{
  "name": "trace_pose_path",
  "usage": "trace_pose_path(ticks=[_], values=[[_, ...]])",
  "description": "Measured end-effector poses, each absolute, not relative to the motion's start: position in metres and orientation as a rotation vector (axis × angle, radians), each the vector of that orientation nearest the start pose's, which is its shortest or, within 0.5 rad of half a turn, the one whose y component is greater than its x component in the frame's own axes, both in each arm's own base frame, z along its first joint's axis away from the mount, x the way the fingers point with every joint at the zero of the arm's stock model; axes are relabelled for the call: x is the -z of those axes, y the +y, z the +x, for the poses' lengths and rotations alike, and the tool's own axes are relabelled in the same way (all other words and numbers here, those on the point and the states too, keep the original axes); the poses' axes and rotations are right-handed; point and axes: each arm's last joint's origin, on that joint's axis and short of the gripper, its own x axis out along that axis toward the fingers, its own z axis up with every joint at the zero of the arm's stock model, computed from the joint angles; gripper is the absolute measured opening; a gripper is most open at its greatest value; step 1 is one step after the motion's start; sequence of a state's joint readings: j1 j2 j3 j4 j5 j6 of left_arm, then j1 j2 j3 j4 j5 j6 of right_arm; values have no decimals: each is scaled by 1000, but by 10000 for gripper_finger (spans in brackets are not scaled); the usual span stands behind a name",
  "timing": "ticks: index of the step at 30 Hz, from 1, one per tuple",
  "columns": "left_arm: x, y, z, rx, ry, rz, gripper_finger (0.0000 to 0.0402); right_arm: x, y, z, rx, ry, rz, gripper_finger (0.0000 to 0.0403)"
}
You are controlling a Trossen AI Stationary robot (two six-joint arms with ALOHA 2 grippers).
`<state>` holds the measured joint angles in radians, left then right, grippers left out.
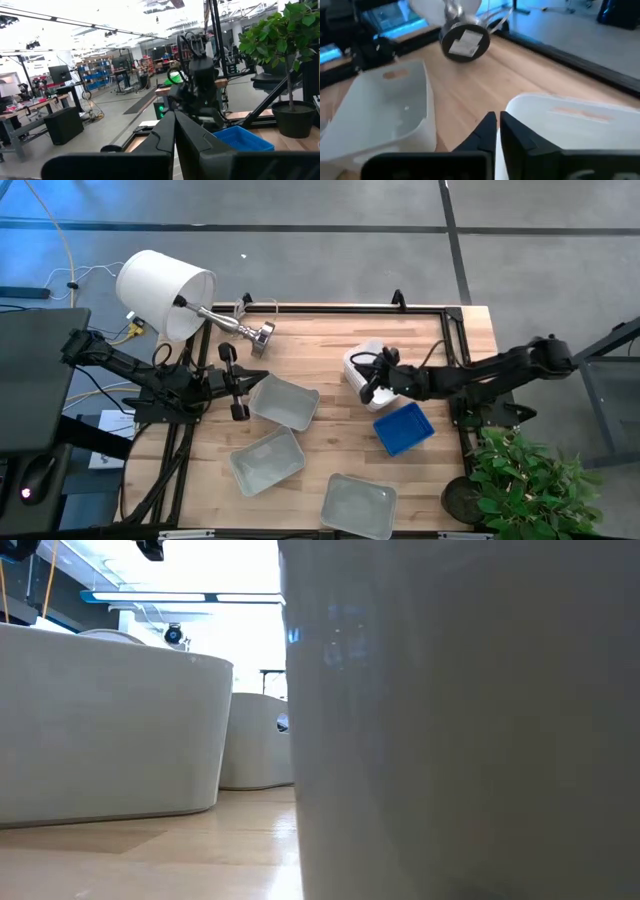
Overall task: Stack baskets by color
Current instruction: Stack the top gray bin on top of the left gray bin
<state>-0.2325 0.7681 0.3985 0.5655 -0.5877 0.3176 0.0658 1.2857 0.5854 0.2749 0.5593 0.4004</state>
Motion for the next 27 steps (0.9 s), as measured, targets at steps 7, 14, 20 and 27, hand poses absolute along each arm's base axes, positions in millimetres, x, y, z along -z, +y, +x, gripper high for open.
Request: trace_pose_path(ticks=[7,14,20,27], values=[[-273,-24,169,-380,-126,233,0,-189,3,268,535,375,234,5],[-272,-24,169,-379,-123,234,0,-183,0,272,533,378,241,2],[-272,-24,170,-379,-123,235,0,-183,-3,273,525,381,243,1],[-272,-24,170,-379,-123,232,0,-185,-5,273,512,366,225,0]])
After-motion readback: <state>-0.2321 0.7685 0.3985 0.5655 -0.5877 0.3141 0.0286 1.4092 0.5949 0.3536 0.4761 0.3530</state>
